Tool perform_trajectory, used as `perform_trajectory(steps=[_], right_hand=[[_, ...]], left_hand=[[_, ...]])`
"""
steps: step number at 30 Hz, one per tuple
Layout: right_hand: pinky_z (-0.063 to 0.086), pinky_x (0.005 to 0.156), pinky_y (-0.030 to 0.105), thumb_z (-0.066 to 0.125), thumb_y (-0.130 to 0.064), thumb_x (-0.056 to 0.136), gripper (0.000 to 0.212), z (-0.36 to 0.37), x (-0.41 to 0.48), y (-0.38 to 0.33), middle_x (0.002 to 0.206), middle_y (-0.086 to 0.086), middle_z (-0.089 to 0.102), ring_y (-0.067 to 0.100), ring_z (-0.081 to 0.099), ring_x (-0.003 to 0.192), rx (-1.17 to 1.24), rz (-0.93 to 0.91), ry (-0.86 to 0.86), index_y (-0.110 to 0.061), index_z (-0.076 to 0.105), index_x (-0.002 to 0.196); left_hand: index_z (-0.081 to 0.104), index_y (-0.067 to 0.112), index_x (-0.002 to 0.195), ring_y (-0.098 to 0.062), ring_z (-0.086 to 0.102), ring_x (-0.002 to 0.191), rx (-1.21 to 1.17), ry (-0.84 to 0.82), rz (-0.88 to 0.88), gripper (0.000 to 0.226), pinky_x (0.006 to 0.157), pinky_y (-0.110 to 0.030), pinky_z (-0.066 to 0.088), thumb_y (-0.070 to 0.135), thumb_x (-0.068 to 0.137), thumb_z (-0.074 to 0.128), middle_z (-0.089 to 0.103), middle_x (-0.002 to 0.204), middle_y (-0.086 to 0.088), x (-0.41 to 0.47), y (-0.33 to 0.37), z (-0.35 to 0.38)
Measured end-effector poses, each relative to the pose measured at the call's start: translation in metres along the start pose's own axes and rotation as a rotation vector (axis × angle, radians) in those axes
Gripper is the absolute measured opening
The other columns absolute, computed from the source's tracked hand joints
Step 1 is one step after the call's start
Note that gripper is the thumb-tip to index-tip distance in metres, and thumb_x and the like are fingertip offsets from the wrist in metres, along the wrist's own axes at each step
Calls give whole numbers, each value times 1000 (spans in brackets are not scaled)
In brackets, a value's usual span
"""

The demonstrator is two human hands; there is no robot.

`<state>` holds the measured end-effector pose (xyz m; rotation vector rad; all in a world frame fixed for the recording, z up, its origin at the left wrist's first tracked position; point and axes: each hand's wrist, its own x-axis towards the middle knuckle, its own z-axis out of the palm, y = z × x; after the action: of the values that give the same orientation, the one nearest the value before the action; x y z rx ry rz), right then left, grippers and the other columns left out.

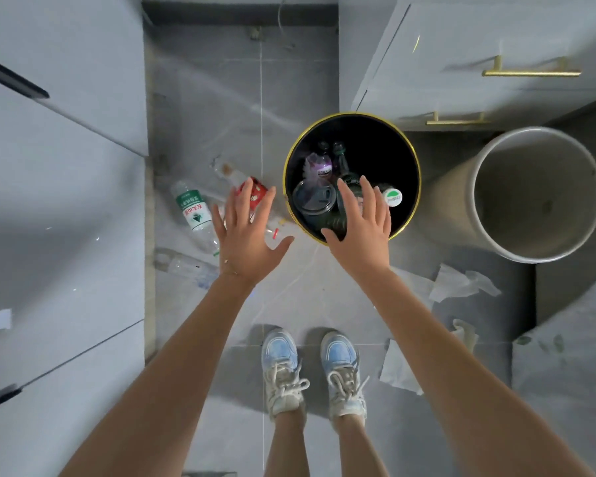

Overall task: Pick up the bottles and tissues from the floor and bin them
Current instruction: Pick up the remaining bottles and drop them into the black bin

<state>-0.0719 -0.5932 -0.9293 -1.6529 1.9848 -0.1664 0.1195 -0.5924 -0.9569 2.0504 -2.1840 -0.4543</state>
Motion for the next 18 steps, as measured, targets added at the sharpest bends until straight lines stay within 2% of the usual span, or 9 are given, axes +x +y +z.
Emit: perform_trajectory(steps=[5, 12, 15, 18], right_hand=[[6, 119, 49, 65, -31, 85, 79, 16, -10, -23, 161, 6, 11, 32, 5, 149, -74, -159, -37, -30, 22, 151], [6, 120, 43, 63, -25, 87, 78, 58, -13, -56, 161, 5, 12, 29, 5, 149, -156, -387, -158, -28, 20, 151], [14, 120, 44, 61, -23, 89, 74, 85, -9, -63, 161, 3, 13, 29, 9, 148, -102, -360, -225, -28, 20, 151], [20, 118, 45, 61, -24, 90, 74, 113, -3, -62, 160, 4, 16, 29, 14, 146, -89, -324, -274, -26, 20, 151]], left_hand=[[34, 27, 146, -38, 23, 144, 60, -23, -120, 81, 112, -61, 13, 62, 76, 51, 28, 156, -11, -32, -41, -6], [33, 23, 147, -40, 20, 144, 35, -81, -335, 86, 111, -64, 13, 57, 73, 57, 26, 156, -15, -83, -99, 10], [33, 23, 147, -39, 19, 145, -11, -90, -397, 86, 109, -66, 15, 53, 74, 66, 24, 157, -14, -98, -118, 26], [33, 24, 147, -40, 22, 144, -25, -99, -430, 83, 108, -67, 19, 55, 75, 63, 27, 156, -14, -109, -133, 46]])
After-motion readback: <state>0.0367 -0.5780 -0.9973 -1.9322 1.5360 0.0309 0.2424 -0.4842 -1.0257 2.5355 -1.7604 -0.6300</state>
